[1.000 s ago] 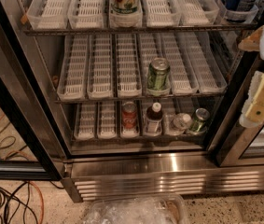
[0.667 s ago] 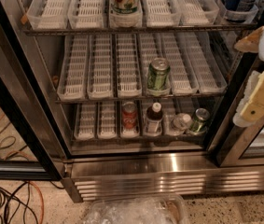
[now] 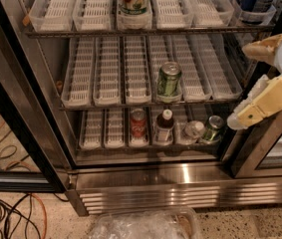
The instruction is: Pick pepsi can from top shelf of fridge
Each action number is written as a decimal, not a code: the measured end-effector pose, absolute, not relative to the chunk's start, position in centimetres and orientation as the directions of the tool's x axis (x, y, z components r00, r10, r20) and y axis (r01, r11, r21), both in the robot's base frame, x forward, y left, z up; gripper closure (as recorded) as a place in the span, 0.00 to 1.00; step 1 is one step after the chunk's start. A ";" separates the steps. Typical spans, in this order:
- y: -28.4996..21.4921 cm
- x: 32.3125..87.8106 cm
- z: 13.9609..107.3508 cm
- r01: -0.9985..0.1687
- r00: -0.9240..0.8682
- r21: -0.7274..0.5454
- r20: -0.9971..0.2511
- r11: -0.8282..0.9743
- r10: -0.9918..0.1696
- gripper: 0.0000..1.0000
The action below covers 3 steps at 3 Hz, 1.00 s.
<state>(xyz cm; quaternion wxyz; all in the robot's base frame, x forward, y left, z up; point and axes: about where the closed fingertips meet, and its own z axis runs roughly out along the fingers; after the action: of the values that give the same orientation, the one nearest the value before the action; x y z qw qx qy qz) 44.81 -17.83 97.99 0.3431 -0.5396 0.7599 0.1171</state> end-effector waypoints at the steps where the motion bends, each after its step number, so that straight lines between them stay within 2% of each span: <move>1: -15.3 44.7 99.2 -0.887 -0.151 -0.165 -0.778 0.431 -0.610 0.00; 3: -10.1 44.3 99.5 -0.863 -0.071 -0.174 -0.887 0.474 -0.456 0.00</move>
Offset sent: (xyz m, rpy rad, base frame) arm -0.0047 0.0834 0.0226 0.4413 -0.1741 0.0083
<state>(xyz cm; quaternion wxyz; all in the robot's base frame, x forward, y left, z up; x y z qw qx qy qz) 44.34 -10.07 99.47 0.4937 -0.4696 0.7024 0.2059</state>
